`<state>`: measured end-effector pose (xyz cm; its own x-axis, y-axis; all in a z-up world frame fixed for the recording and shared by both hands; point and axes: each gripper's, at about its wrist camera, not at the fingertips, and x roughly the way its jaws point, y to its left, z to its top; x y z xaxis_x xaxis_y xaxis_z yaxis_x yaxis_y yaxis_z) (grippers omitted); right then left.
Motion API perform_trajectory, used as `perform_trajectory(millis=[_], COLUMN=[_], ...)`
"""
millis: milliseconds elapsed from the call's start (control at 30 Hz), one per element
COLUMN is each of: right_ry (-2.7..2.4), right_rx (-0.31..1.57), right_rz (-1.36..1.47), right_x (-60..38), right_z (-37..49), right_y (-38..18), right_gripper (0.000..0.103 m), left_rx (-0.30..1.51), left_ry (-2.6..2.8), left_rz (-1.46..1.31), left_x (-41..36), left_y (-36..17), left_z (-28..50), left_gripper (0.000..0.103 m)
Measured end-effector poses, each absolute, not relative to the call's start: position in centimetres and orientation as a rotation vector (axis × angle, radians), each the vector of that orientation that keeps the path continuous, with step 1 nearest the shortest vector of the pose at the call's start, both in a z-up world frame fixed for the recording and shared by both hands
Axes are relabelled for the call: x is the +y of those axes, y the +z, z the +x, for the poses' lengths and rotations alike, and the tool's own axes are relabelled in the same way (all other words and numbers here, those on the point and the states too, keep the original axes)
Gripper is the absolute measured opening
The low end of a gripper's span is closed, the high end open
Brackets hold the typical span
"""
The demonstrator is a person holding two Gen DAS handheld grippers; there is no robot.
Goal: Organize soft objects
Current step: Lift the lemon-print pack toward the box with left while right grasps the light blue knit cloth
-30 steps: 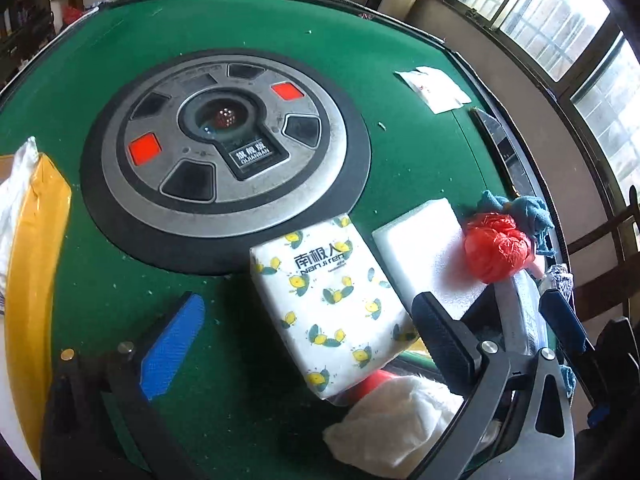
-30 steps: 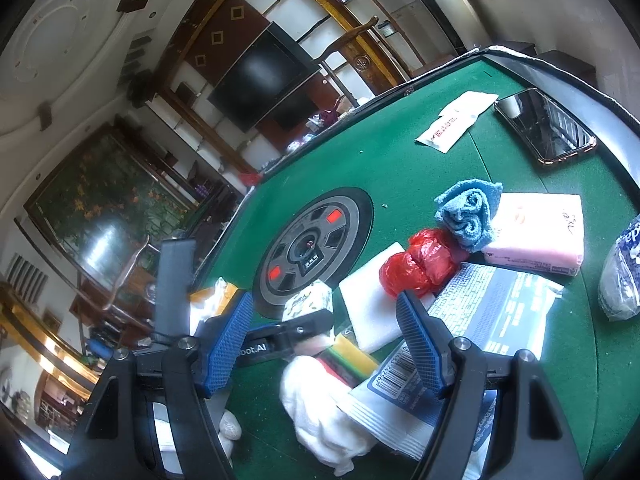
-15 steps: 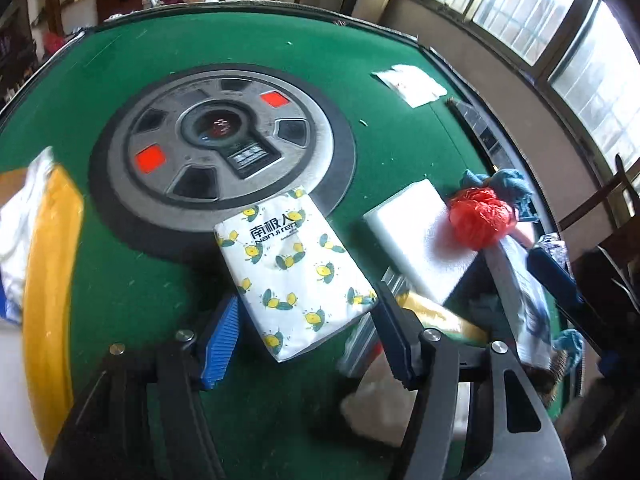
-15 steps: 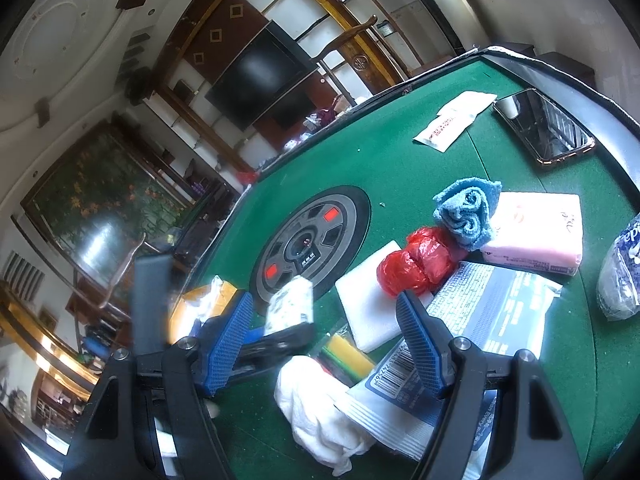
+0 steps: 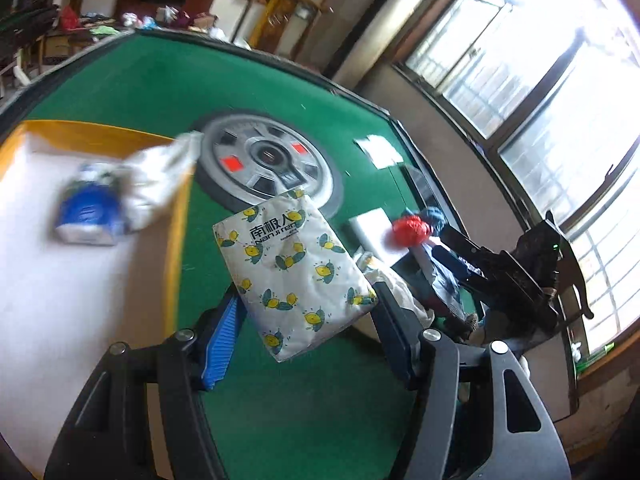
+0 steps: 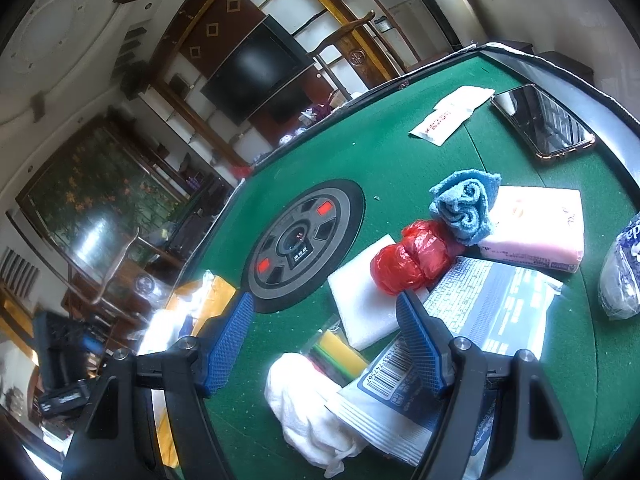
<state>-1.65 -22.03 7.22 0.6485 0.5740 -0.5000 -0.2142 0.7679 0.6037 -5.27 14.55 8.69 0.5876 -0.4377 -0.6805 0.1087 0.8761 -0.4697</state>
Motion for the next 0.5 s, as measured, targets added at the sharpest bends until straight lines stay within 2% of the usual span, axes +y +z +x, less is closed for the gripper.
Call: perform_trajectory(millis=[233, 500], right_ry=[0.388, 0.124], right_rx=[0.606, 0.750], right_rz=[0.612, 0.423], right_x=[-26.3, -31.3], right_z=[-5.2, -9.7], right_y=[10.7, 11.8], right_gripper=[0.069, 0.069], left_rx=[0.854, 0.831], left_ry=[-0.323, -0.399], left_rz=[-0.426, -0.456], left_x=[16.2, 16.8], left_y=[9.0, 9.0], left_z=[-7.8, -9.3], left_gripper=[0.062, 0.062])
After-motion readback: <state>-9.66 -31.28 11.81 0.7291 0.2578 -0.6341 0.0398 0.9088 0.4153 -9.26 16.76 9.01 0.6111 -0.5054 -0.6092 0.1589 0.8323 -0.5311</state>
